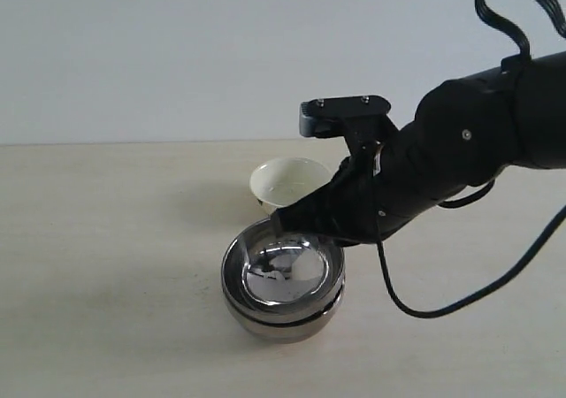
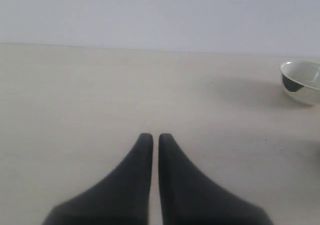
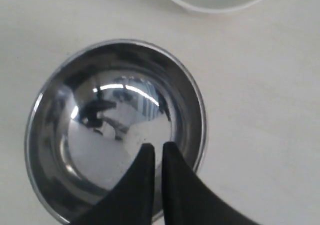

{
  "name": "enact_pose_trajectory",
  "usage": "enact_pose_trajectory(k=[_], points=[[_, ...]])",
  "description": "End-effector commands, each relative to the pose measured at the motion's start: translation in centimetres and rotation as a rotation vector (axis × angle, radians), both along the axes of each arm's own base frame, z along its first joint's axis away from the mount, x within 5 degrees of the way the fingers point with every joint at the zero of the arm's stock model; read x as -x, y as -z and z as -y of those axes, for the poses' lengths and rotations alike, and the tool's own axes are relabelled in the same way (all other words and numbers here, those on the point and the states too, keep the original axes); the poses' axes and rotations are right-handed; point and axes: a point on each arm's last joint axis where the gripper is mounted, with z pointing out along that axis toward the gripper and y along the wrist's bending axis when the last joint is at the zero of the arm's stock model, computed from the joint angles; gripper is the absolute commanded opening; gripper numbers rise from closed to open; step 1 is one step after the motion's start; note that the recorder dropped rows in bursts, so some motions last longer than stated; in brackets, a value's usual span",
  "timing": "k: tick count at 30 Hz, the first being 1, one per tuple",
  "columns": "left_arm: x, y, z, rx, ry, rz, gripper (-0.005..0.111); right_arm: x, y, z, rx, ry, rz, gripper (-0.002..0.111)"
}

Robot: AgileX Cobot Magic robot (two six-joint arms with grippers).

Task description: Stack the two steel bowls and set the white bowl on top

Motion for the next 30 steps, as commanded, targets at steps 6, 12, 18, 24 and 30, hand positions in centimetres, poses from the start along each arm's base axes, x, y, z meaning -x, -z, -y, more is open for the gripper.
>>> enact_pose_trajectory(k=[6, 12, 18, 24, 30], points=[[0.0, 0.0, 0.0, 0.005, 0.003, 0.007, 0.004, 1.0, 2.0, 0.9, 0.052, -0.022, -0.016, 0.000], [0.0, 0.0, 0.0, 0.005, 0.003, 0.007, 0.004, 0.8, 1.8, 0.7, 0.035, -0.021, 0.008, 0.000], [0.0, 0.0, 0.0, 0.005, 0.003, 0.007, 0.004, 0.6, 3.6, 0.5, 0.063, -0.012, -0.042, 0.000], [0.0, 0.0, 0.0, 0.005, 0.003, 0.007, 0.004, 0.2, 3.4, 0.2, 0.029, -0.004, -0.009, 0.000], [0.0, 0.0, 0.0, 0.005, 0.003, 0.007, 0.004, 0.1, -0.5, 0.0, -0.094, 0.021, 0.098, 0.000]])
